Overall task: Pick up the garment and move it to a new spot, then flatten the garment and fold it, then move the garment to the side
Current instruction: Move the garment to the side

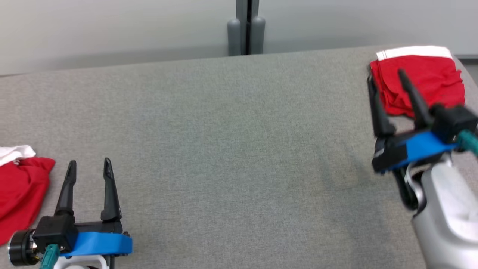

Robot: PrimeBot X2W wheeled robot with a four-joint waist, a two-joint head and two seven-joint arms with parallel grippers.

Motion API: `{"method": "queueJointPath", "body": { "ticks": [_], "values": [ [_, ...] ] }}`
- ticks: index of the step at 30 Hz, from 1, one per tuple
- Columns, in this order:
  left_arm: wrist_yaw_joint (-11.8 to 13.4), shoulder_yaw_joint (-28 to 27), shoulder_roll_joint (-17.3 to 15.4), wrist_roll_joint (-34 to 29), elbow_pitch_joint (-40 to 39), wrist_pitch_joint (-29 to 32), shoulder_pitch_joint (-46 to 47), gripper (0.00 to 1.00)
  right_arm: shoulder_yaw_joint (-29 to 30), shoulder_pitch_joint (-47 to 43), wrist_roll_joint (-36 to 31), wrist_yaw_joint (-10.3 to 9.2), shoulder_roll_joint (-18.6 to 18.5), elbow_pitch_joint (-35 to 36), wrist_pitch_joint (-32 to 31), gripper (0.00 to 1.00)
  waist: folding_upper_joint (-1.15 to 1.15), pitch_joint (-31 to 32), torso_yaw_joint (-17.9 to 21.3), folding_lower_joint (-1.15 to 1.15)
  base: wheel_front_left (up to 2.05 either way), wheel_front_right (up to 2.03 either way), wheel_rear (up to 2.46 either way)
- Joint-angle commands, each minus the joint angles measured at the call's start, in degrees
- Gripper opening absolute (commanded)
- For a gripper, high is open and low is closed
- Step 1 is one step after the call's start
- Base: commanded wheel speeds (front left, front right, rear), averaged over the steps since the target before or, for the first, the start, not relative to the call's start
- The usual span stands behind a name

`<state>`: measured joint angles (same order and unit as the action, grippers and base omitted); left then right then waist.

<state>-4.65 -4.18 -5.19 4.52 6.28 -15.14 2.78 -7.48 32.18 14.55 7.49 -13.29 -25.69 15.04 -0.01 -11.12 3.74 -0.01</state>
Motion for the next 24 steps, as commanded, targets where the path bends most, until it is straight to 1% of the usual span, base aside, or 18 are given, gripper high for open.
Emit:
{"method": "queueJointPath", "body": {
  "ticks": [1,4,7,9,12,18,24],
  "values": [
    [-0.3,0.3,0.2,-0.1,0.5,0.0,-0.6,1.00,0.7,-3.8,-0.4,0.01,0.8,1.5,0.2,1.00,0.01,1.0,-0.2,0.01,0.00,0.00,0.00],
    [-0.3,0.6,0.5,-0.3,1.4,0.0,-1.3,1.00,2.2,-9.2,-0.3,0.01,2.2,3.5,0.2,1.00,0.01,2.4,-1.0,0.01,0.00,0.00,0.00],
    [-0.6,0.3,0.5,0.0,2.4,0.0,-1.3,1.00,3.2,-14.1,-1.6,0.01,3.3,5.1,0.2,1.00,0.01,3.3,-1.8,0.01,0.00,0.00,0.00],
    [-0.7,0.2,0.5,0.0,2.7,0.0,-1.4,1.00,3.4,-15.3,-2.2,0.01,3.6,5.8,0.2,1.00,0.01,3.5,-1.9,0.01,0.00,0.00,0.00],
    [-0.9,0.1,0.2,-0.3,3.6,0.0,-2.2,1.00,4.9,-18.9,-2.8,0.02,5.7,7.0,0.2,1.00,0.01,4.3,-2.3,0.01,0.00,0.00,0.00],
    [-0.7,0.2,0.5,-0.7,4.4,0.0,-3.7,1.00,6.4,-24.9,-4.7,0.02,8.4,8.7,0.2,1.00,0.01,6.3,-3.4,0.01,0.00,0.00,0.00],
    [-0.8,0.6,0.8,-1.1,6.0,0.0,-4.2,1.00,7.3,-29.0,-6.8,0.02,10.1,10.8,0.2,1.00,0.01,7.7,-4.4,0.01,0.00,0.00,0.00]
  ]
}}
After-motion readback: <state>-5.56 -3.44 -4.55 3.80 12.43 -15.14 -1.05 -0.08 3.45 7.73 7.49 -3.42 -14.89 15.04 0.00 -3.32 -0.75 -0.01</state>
